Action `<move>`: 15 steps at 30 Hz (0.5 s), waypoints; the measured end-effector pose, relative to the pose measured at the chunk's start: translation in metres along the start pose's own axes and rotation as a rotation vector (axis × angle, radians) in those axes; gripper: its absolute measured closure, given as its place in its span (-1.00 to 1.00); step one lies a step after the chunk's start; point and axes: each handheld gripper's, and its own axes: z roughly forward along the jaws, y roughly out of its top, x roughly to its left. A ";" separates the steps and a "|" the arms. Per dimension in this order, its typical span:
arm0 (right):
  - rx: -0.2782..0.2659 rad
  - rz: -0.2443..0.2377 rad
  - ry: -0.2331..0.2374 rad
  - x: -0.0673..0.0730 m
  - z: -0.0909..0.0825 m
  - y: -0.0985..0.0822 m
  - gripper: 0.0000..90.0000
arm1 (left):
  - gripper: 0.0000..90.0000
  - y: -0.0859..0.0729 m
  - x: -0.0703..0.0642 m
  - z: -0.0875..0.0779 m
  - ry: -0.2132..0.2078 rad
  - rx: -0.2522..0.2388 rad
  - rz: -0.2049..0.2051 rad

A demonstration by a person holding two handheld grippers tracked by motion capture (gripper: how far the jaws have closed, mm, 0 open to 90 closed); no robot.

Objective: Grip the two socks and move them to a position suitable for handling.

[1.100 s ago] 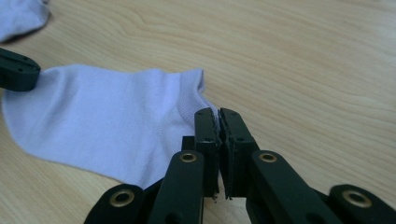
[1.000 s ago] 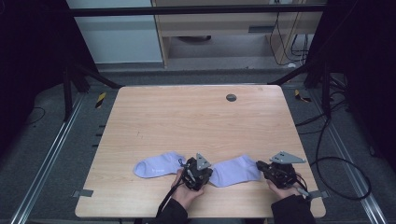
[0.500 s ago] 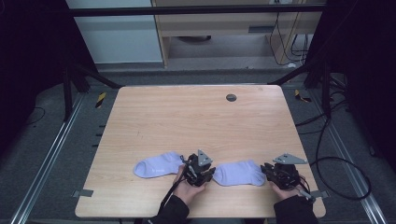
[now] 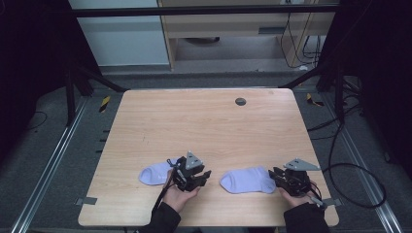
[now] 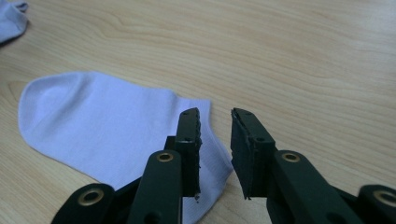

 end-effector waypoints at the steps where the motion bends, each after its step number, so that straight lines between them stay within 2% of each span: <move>1: 0.007 0.005 0.002 0.000 0.001 -0.001 0.62 | 0.42 0.000 -0.007 0.008 -0.012 0.011 0.015; 3: 0.013 0.007 0.005 0.000 0.003 -0.002 0.62 | 0.42 0.000 -0.010 0.011 -0.018 0.015 0.024; 4: 0.023 -0.002 0.001 -0.002 0.006 -0.004 0.61 | 0.41 0.001 -0.016 0.020 -0.030 0.023 0.033; 5: 0.029 0.012 0.010 -0.002 0.006 -0.004 0.61 | 0.42 0.002 -0.019 0.024 -0.035 0.031 0.041; 7: 0.036 0.005 0.007 -0.004 0.008 -0.005 0.61 | 0.42 0.002 -0.022 0.028 -0.037 0.037 0.046; 8: 0.040 0.006 0.008 -0.004 0.009 -0.006 0.61 | 0.43 0.003 -0.027 0.036 -0.045 0.047 0.053; 15: 0.055 0.001 0.009 -0.003 0.012 -0.007 0.61 | 0.51 0.002 -0.035 0.048 -0.052 0.069 0.071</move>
